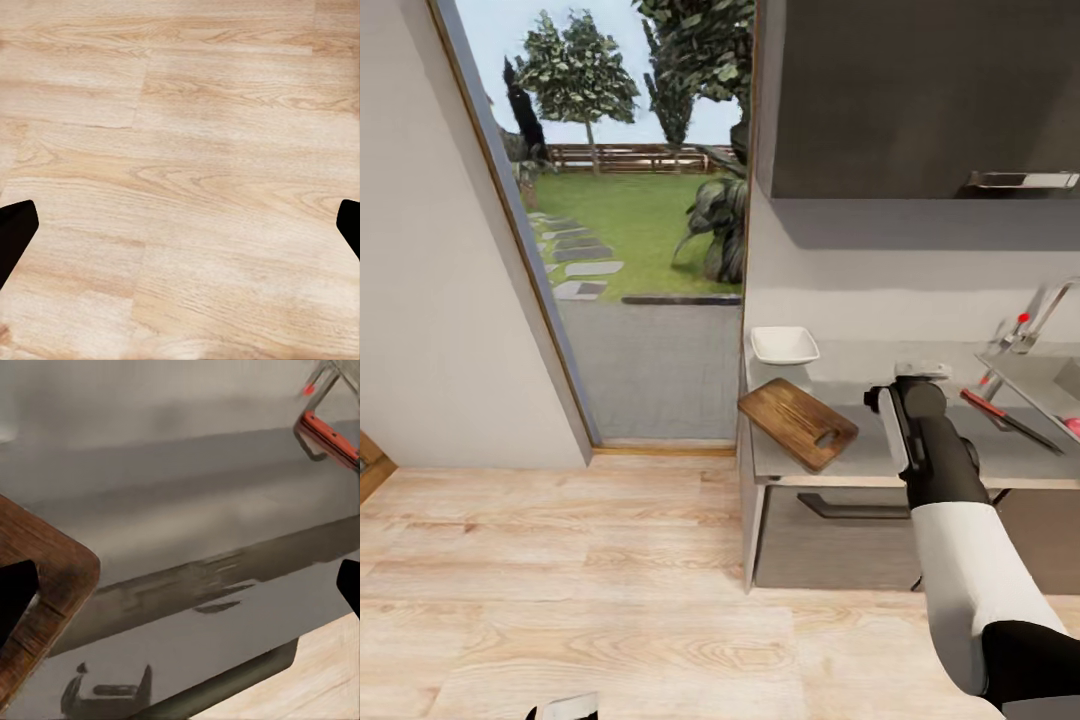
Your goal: In the kitchen, take the Vidalia onion out of the sink, dice it on the chopping board with the paring knife, put the diced onion into the bowl on the countertop, then place both the paring knife and the chopping board into the sink.
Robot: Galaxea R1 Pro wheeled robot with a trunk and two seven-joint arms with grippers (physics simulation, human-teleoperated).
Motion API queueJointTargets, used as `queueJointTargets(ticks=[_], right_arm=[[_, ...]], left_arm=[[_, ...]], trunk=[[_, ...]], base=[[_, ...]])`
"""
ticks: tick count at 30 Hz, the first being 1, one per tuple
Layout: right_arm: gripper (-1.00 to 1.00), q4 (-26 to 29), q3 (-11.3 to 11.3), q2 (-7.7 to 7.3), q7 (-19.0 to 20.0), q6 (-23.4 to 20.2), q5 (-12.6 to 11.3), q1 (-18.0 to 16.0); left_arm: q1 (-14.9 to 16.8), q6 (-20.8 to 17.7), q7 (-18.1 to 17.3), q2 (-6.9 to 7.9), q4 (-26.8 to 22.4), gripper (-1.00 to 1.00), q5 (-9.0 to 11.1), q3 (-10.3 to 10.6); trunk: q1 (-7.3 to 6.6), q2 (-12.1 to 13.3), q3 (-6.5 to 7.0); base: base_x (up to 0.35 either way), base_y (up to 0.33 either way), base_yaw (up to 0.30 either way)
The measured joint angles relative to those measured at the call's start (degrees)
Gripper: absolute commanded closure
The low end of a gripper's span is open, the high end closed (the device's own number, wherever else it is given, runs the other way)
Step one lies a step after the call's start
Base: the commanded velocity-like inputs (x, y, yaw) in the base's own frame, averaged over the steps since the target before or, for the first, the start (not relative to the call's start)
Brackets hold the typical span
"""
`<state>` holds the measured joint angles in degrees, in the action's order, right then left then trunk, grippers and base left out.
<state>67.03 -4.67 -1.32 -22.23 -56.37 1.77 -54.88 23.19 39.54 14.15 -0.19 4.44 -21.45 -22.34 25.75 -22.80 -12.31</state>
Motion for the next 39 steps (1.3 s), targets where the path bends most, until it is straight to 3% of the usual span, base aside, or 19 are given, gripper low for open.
queueJointTargets(ticks=[1,6,11,19,39], right_arm=[[-1.0,1.3,0.0,-0.49,0.4,-0.2,-4.7,0.0],[-1.0,1.5,0.2,-4.05,0.6,-0.4,-15.1,0.0],[-1.0,1.4,0.5,-6.45,0.6,-0.5,-21.2,0.0],[-1.0,0.8,0.8,-8.37,0.5,-0.5,-23.1,0.0],[-1.0,-2.4,1.5,-8.41,0.5,-0.4,-23.0,0.2]], left_arm=[[0.0,0.0,0.0,0.0,0.0,-1.0,0.0,0.0],[0.0,0.0,0.0,0.0,0.0,-1.0,0.0,0.0],[0.0,0.0,0.0,0.0,0.0,-1.0,0.0,0.0],[0.0,0.0,0.0,0.0,0.0,-1.0,0.0,0.0],[0.0,0.0,0.0,-0.09,0.0,-1.0,0.0,0.0]], trunk=[[0.0,0.0,0.0],[0.0,0.0,0.0],[0.0,0.0,0.0],[0.0,0.0,0.0],[0.01,0.0,-0.47]], base=[[0.002,0.007,0.0],[0.001,0.003,0.0],[0.0,0.0,0.0],[0.0,0.0,0.0],[0.0,0.0,0.0]])
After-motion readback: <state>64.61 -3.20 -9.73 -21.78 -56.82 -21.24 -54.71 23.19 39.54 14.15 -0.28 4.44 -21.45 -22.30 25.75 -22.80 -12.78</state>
